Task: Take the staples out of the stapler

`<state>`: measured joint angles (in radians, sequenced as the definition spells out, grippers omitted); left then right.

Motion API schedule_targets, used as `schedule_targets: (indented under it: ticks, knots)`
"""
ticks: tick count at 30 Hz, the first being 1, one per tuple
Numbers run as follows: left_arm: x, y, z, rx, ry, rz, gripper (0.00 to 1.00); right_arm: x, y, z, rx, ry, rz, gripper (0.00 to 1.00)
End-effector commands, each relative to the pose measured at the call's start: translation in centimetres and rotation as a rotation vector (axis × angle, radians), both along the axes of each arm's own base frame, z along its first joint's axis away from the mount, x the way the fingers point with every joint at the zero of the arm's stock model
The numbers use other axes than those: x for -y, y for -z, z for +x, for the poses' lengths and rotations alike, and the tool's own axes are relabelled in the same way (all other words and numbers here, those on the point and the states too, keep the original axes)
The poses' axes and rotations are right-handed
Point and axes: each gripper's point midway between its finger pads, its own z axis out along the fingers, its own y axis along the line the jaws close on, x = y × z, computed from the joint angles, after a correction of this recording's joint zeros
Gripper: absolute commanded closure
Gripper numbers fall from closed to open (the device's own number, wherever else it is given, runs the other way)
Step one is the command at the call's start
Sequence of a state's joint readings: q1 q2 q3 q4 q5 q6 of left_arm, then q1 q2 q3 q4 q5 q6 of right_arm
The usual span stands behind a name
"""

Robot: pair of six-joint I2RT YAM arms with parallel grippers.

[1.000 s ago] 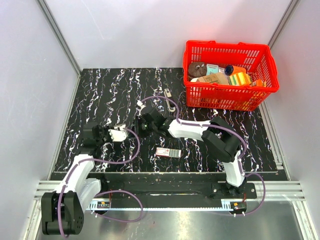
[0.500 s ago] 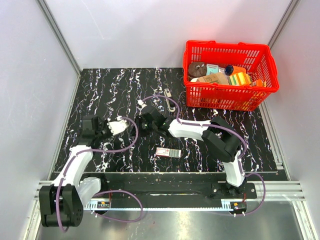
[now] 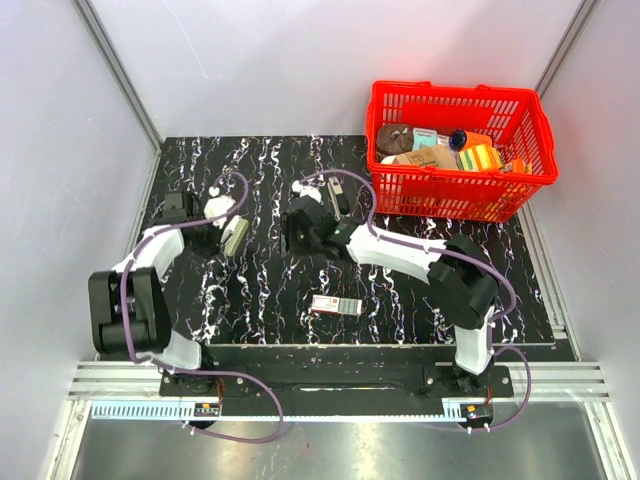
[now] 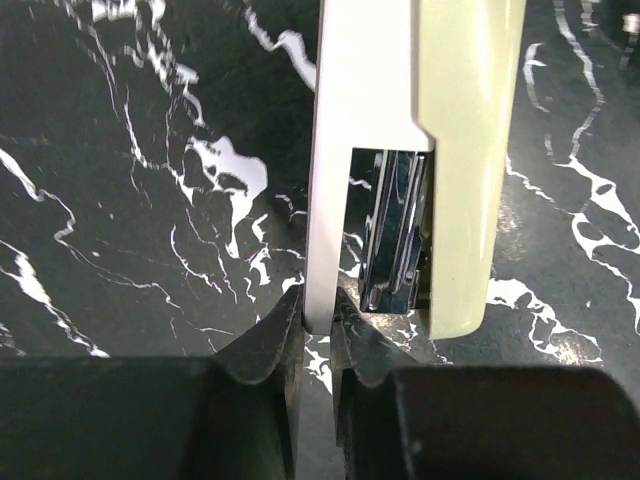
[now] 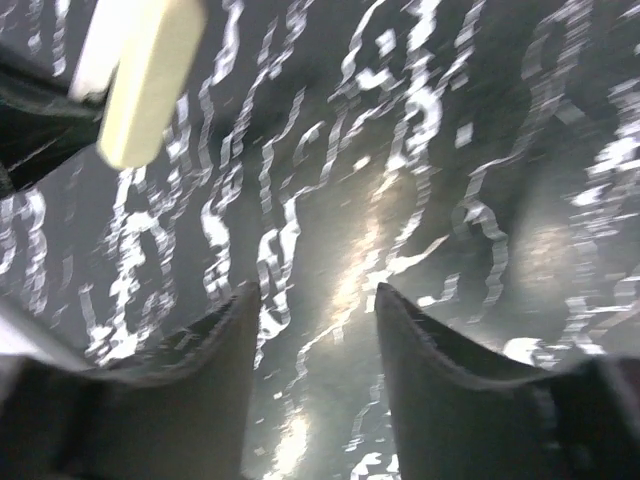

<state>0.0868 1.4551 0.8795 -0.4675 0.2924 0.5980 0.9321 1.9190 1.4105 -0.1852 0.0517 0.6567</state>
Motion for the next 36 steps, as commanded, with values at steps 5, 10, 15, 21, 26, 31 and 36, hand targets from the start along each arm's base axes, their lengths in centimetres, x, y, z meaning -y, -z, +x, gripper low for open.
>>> schedule_targets:
  ticks: [5,10,15,21,26,31,36]
  knots:
    - [-2.6,2.9,-0.5,-0.263,-0.246,-0.193,0.91,8.7,-3.9,9.5,0.276,0.277,-0.408,0.27]
    - [-3.7,4.3,-0.9,-0.366,-0.300,-0.255,0.86,11.3,-3.2,13.3,0.299,0.341,-0.560,0.20]
    - [-3.9,4.7,-2.7,-0.416,-0.290,-0.281,0.82,14.7,-1.2,16.4,0.247,0.394,-0.594,0.19]
    - [-3.4,4.8,-5.6,-0.441,-0.207,-0.248,0.80,16.1,0.8,18.2,0.224,0.378,-0.641,0.19]
    - [-3.1,3.7,-6.9,-0.429,-0.175,-0.236,0.67,15.6,1.6,19.3,0.236,0.353,-0.666,0.19]
    - [-3.4,0.2,-6.7,-0.322,-0.171,-0.200,0.37,14.8,2.2,20.2,0.235,0.332,-0.663,0.22]
    - [-3.0,-3.2,-6.5,-0.251,-0.175,-0.212,0.16,14.4,3.1,20.4,0.211,0.313,-0.659,0.31]
